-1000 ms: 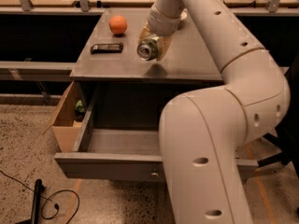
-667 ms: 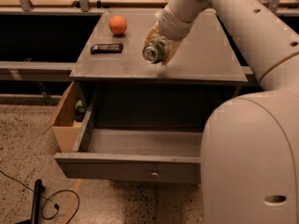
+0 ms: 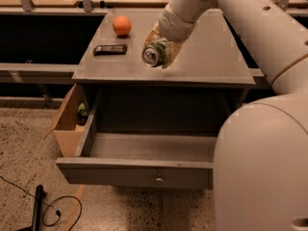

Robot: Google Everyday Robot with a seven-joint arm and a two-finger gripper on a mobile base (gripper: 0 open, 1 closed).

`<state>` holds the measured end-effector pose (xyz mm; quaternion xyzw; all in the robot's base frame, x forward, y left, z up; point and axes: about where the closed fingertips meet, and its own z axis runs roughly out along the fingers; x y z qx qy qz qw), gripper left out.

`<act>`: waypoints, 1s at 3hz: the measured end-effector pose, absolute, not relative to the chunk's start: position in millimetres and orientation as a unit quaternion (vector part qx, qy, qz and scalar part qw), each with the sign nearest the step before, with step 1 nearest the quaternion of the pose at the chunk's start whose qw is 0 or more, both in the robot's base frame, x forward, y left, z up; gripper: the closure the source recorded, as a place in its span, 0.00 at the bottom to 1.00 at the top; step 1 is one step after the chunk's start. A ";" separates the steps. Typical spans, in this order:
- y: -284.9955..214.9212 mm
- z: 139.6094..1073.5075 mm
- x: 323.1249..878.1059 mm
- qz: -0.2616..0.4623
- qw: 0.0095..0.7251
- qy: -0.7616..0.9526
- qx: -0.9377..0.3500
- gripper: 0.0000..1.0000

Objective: Place green can into top drawer

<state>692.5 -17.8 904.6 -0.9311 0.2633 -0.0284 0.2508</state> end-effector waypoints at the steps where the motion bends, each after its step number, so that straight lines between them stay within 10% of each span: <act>1: -10.4 930.8 653.6 -0.021 0.279 0.294 -0.914 1.00; 3: -16.8 955.7 563.9 0.028 0.373 0.475 -0.797 1.00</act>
Offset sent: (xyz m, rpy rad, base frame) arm -0.2011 0.0145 -0.0787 0.2478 0.5053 -0.5916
